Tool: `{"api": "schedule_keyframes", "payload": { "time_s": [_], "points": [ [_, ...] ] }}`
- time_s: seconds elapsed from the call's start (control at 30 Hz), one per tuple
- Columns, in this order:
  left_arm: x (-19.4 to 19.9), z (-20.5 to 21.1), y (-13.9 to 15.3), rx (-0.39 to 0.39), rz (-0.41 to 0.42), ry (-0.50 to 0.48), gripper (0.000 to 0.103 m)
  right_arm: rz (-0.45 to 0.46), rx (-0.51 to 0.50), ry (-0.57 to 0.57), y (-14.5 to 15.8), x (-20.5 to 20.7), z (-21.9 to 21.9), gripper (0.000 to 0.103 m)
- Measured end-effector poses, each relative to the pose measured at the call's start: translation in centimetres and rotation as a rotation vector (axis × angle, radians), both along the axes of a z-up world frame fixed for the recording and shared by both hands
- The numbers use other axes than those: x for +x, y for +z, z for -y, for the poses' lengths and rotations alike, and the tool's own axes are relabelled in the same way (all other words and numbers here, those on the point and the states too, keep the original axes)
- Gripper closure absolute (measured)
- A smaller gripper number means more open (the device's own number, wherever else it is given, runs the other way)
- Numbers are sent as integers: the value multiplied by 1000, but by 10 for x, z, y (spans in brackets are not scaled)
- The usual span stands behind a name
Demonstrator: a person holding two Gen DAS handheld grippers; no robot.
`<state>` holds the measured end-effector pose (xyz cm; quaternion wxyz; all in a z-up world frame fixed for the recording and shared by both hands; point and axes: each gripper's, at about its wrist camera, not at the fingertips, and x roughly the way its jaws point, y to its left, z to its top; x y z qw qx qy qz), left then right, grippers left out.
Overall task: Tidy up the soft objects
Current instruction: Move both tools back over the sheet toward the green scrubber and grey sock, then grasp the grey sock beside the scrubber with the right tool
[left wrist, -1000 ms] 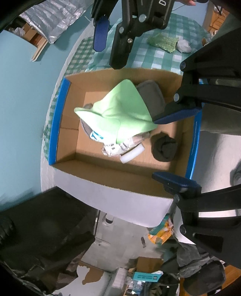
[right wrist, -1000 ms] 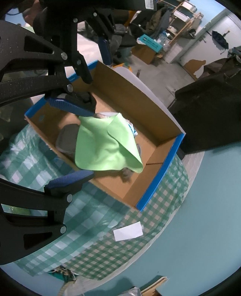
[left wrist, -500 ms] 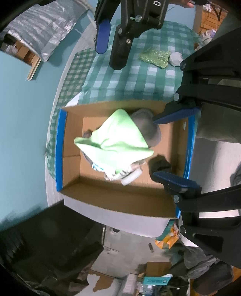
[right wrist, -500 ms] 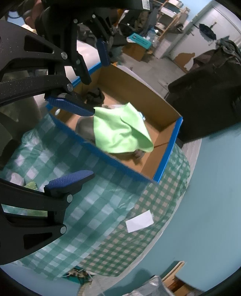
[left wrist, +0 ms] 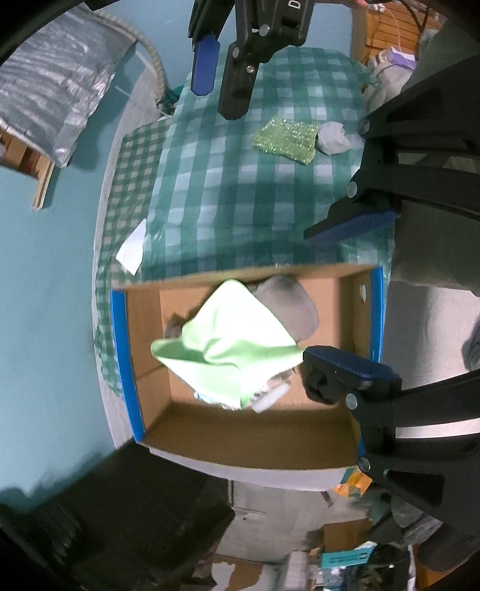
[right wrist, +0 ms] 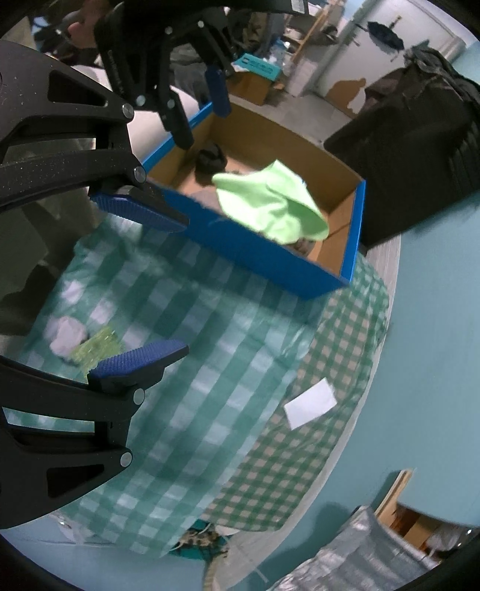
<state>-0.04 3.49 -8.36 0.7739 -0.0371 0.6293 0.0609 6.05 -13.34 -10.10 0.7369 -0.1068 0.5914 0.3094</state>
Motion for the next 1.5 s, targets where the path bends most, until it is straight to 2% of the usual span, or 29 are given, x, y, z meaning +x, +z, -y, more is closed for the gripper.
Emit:
{"api": "schedule_keyframes", "payload": {
  "time_s": [0.27,0.37,0.8,1.03,1.27,1.5],
  "points": [
    [6,40,-4,-8,-11,-73,45,-18,-13,-83,-4,3,47,42],
    [8,53,-8,-14,-21,-96,41,-33,-22,-112,-9,2,64,42],
    [15,109,-44,-1,-82,-228,38,-122,-60,-162,-57,-24,108,42],
    [12,126,-71,2,-112,-291,38,-173,-81,-172,-95,-38,116,42],
    [6,129,-102,13,-150,-335,38,-218,-98,-121,-134,-55,108,42],
    [2,130,-119,28,-169,-383,36,-219,-129,-91,-157,-67,98,42]
  ]
}}
